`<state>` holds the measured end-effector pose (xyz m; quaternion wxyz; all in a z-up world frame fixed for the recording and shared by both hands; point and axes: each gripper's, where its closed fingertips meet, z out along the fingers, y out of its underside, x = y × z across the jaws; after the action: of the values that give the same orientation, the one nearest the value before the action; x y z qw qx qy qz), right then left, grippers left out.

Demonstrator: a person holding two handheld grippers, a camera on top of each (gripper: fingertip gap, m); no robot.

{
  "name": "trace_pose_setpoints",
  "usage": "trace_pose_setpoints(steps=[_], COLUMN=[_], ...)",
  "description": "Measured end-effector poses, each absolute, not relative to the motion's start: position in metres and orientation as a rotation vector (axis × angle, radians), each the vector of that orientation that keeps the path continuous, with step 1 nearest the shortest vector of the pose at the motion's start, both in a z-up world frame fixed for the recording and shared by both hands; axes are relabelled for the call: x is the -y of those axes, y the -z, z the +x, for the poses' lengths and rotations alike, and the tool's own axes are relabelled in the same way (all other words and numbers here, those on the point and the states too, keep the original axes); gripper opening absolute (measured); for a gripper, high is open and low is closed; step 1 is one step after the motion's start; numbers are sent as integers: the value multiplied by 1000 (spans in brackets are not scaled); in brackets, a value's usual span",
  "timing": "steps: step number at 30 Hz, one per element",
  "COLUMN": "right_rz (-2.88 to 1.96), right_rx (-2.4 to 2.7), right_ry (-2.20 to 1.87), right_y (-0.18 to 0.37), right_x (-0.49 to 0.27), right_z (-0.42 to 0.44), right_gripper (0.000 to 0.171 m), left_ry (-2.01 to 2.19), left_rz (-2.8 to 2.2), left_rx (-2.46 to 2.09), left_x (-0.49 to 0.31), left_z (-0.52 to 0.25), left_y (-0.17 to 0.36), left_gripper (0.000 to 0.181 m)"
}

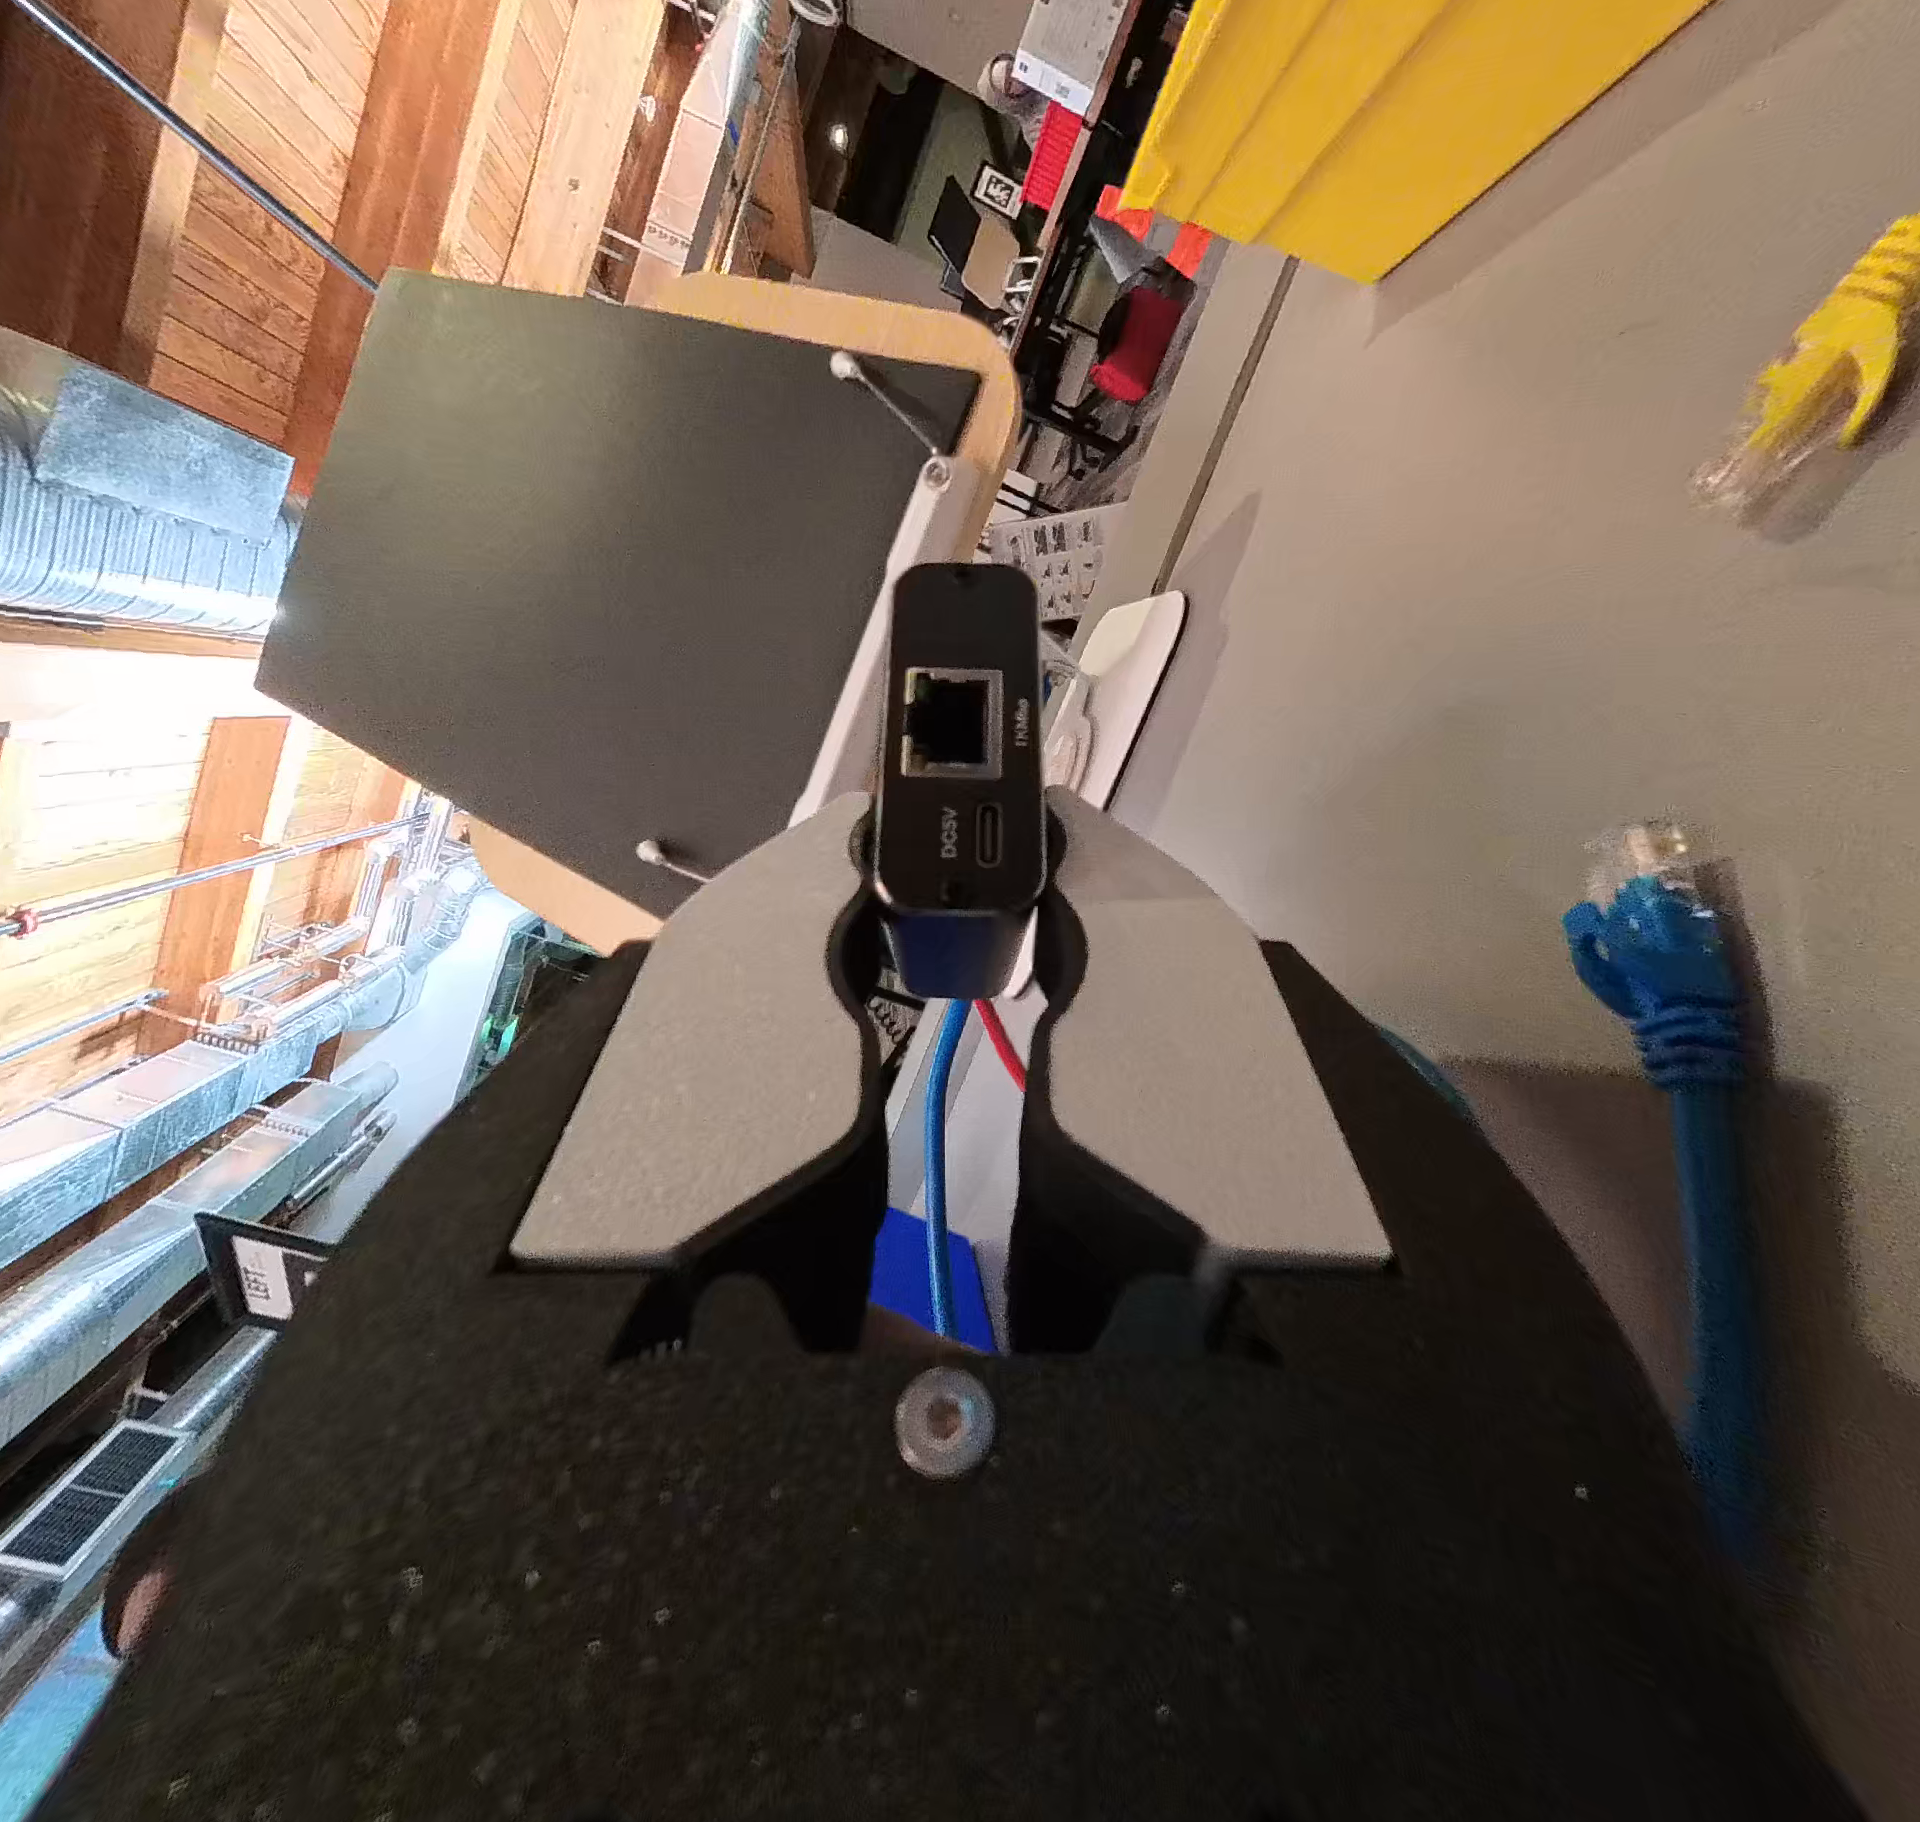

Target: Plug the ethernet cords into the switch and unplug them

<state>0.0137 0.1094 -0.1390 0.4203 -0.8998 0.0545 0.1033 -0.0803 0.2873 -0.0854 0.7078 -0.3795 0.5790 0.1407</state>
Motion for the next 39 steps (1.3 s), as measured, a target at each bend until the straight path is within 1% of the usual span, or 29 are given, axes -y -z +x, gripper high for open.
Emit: trace_pose_setpoints(steps=[2, 7, 9, 10, 11, 14, 16, 19, 26, 29, 31, 32, 36, 39], right_rz=[-2367, -2470, -2449, -2461, -2483, -2475, -2420, -2293, -1949, -1896, -1871, -1887, -1945, -1919], right_rx=[-177, -209, -197, -165, -125, -16, 29, 90, 93, 58, 39, 34, 152, 377], right_ry=[-184, 104, 92, 115, 154, 185, 235, 355, 726, 855, 935, 957, 960, 864], right_y=[163, 196, 196, 196, 196, 193, 179, 130, -43, -91, -105, -103, -68, -35], right_x=[-95, -94, -100, -101, -100, -100, -100, -99, -77, -66, -66, -68, -95, -125], right_z=[32, 52, 47, 46, 46, 41, 41, 48, 104, 142, 174, 190, 239, 243], right_gripper=[42, 42, 20, 12, 8, 7, 7, 7, 7, 7, 7, 6, 7, 7], left_ry=[-309, -305, -307, -306, -307, -308, -309, -305, -300, -300, -299, -300, -300, -299], left_rz=[-839, -836, -838, -841, -846, -856, -860, -871, -875, -877, -877, -877, -875, -875], left_rx=[-1301, -1333, -1332, -1329, -1327, -1319, -1316, -1315, -1328, -1330, -1329, -1330, -1328, -1328], left_x=[-285, -281, -282, -283, -284, -287, -289, -291, -290, -291, -291, -291, -291, -291], left_z=[-78, -74, -75, -76, -77, -79, -81, -82, -80, -80, -80, -80, -81, -81], left_y=[88, 95, 95, 94, 93, 92, 92, 93, 96, 97, 96, 96, 96, 95], left_gripper=[25, 25, 25, 25, 25, 25, 25, 25, 25, 25, 25, 25, 25, 25])
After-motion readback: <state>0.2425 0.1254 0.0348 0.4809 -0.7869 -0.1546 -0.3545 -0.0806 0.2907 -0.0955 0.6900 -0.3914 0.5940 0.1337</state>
